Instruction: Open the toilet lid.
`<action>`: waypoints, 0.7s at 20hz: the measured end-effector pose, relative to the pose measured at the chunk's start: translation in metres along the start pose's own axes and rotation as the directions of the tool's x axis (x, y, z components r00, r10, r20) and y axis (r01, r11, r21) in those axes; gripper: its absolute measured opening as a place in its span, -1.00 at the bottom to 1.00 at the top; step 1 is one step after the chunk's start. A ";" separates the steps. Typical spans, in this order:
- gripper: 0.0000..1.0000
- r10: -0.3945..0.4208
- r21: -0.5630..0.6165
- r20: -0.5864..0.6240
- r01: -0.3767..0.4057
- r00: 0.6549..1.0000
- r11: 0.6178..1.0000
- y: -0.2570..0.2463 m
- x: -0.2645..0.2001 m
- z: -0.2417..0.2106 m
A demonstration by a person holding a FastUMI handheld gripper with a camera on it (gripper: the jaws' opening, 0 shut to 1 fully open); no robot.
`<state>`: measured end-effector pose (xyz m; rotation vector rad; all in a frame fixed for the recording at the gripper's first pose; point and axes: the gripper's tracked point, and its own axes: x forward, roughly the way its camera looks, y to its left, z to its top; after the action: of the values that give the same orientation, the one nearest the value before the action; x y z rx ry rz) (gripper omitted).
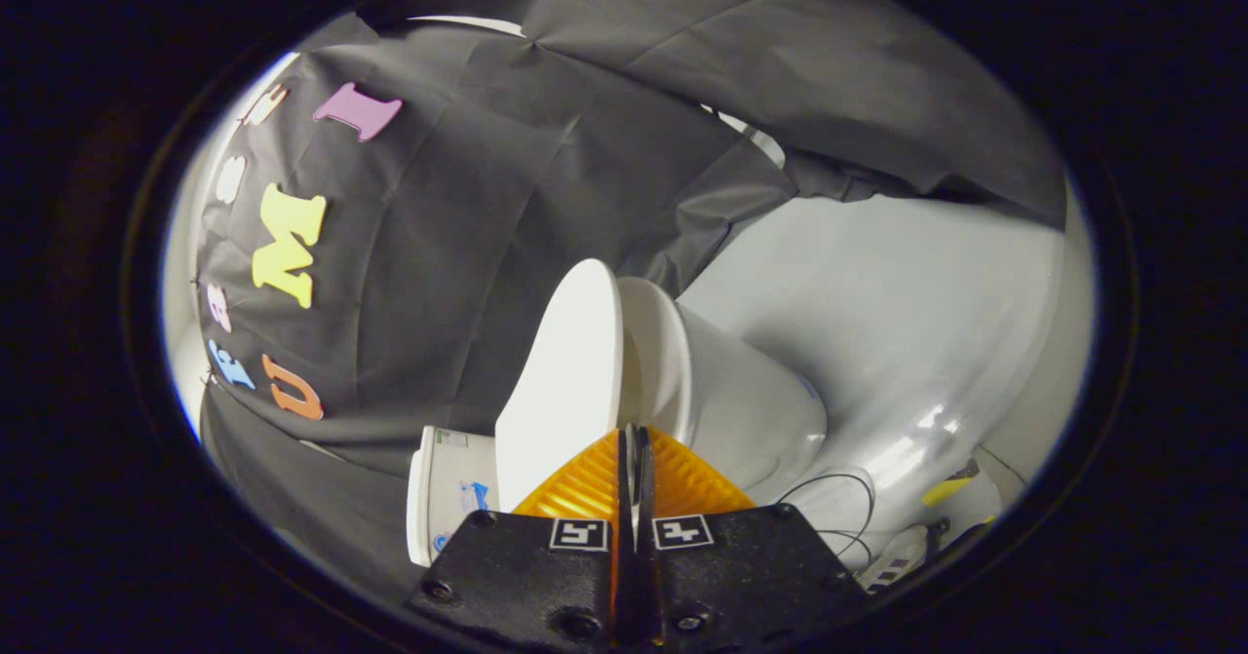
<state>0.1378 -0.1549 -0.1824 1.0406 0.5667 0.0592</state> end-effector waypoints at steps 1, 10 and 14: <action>-0.92 -0.002 -0.015 0.007 0.002 1.000 1.000 0.005 -0.002 0.001; -0.92 0.046 -0.080 0.069 -0.040 0.997 0.996 0.060 -0.026 0.003; -0.92 0.045 -0.144 0.096 -0.031 0.994 0.989 0.082 -0.032 0.001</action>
<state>0.1286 -0.1225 -0.1008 0.9102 0.4458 0.0796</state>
